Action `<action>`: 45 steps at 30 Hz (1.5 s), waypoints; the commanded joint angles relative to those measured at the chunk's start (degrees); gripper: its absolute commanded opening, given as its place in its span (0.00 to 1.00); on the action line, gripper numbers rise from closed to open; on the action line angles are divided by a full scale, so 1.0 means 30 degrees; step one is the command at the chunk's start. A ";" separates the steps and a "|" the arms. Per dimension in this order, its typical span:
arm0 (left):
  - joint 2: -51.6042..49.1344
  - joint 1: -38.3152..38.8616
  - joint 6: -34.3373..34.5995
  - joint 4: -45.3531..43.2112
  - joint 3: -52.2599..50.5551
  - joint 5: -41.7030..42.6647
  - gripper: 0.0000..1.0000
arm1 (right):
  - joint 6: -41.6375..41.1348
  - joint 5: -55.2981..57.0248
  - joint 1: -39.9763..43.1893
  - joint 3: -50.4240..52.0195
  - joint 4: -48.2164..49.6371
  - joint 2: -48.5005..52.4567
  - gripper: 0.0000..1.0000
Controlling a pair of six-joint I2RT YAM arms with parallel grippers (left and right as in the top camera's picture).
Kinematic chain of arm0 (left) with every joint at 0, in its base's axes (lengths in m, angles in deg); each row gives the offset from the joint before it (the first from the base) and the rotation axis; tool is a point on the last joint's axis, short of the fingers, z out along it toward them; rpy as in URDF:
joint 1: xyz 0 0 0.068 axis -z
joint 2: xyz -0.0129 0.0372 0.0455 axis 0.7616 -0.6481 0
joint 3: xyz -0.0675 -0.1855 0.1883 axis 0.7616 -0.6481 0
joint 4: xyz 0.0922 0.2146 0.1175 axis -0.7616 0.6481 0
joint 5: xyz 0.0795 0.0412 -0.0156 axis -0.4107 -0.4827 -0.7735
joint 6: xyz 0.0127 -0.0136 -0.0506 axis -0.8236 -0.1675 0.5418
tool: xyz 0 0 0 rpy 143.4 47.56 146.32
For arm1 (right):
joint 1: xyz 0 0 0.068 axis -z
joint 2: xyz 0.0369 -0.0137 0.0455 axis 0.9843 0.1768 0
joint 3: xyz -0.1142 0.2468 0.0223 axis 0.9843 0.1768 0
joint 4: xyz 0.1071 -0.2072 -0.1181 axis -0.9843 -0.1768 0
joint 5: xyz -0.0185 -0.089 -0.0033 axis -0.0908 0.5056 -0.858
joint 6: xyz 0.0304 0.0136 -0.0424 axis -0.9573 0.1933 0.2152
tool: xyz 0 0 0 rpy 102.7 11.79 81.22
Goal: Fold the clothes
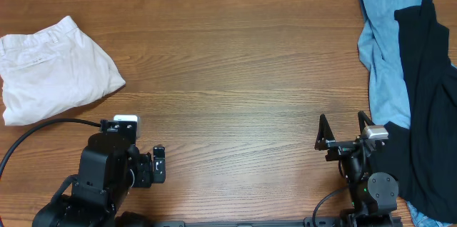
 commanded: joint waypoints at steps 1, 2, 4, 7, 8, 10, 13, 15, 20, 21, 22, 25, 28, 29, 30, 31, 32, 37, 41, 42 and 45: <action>0.0131 0.0109 0.0255 -0.0022 0.0007 -0.0189 1.00 | 0.0066 -0.0102 0.0138 0.0189 0.0138 -0.0189 1.00; 0.0131 0.0109 0.0255 -0.0022 0.0007 -0.0189 1.00 | 0.0066 -0.0102 0.0138 0.0189 0.0131 -0.0189 1.00; 0.0131 0.0109 0.0255 -0.0015 0.0007 -0.0189 1.00 | 0.0066 -0.0102 0.0138 0.0189 0.0131 -0.0189 1.00; 0.0131 0.0109 0.0255 -0.0015 0.0015 -0.0189 1.00 | 0.0066 -0.0102 0.0138 0.0189 0.0131 -0.0189 1.00; 0.0131 0.0109 0.0255 -0.0015 0.0007 -0.0189 1.00 | 0.0066 -0.0102 0.0138 0.0189 0.0138 -0.0189 1.00; 0.0131 0.0109 0.0255 -0.0015 0.0015 -0.0189 1.00 | 0.0066 -0.0102 0.0138 0.0189 0.0131 -0.0189 1.00; 0.0131 0.0109 0.0255 -0.0015 0.0007 -0.0189 1.00 | 0.0066 -0.0102 0.0138 0.0189 0.0131 -0.0189 1.00; 0.0131 0.0109 0.0255 -0.0022 0.0015 -0.0189 1.00 | 0.0066 -0.0102 0.0138 0.0189 0.0131 -0.0189 1.00; 0.0131 0.0109 0.0255 -0.0015 0.0007 -0.0189 1.00 | 0.0066 -0.0102 0.0138 0.0189 0.0131 -0.0189 1.00; 0.0168 0.0109 0.0255 -0.0022 0.0007 -0.0189 1.00 | 0.0066 -0.0102 0.0138 0.0189 0.0131 -0.0189 1.00; 0.0197 0.0109 0.0255 -0.0015 0.0015 -0.0189 1.00 | 0.0066 -0.0102 0.0138 0.0189 0.0131 -0.0189 1.00; 0.0386 -0.0226 0.0168 0.0000 -0.0022 -0.0262 1.00 | 0.0066 -0.0102 0.0138 0.0189 0.0131 -0.0189 1.00; 0.1078 -0.1377 -0.0131 -0.0321 -0.0583 -0.0255 1.00 | 0.0066 -0.0102 0.0138 0.0189 0.0131 -0.0189 1.00; 0.1472 -0.1792 -0.0131 -0.0590 -0.1020 -0.0248 1.00 | 0.0066 -0.0102 0.0138 0.0189 0.0131 -0.0189 1.00; 0.1945 -0.2186 -0.0124 -0.0962 -0.1588 -0.0248 1.00 | 0.0066 -0.0102 0.0138 0.0189 0.0131 -0.0189 1.00; 0.2514 -0.2543 -0.0117 -0.1464 -0.2280 -0.0189 1.00 | 0.0066 -0.0102 0.0138 0.0189 0.0131 -0.0189 1.00; 0.3169 -0.2827 -0.0117 -0.2106 -0.3082 -0.0175 1.00 | 0.0066 -0.0102 0.0138 0.0189 0.0131 -0.0189 1.00; 0.6885 -0.3483 -0.0117 -0.6266 -0.7832 -0.0175 1.00 | 0.0066 -0.0102 0.0138 0.0189 0.0131 -0.0189 1.00; 0.9821 -0.3519 -0.0051 -0.9887 -1.1628 -0.0087 1.00 | 0.0066 -0.0102 0.0138 0.0189 0.0131 -0.0189 1.00; 1.0404 -0.3519 -0.0029 -1.0797 -1.2400 -0.0080 1.00 | 0.0066 -0.0102 0.0138 0.0189 0.0131 -0.0189 1.00; 1.1919 -0.3519 -0.0044 -1.3719 -1.4447 -0.0044 1.00 | 0.0066 -0.0102 0.0138 0.0189 0.0131 -0.0189 1.00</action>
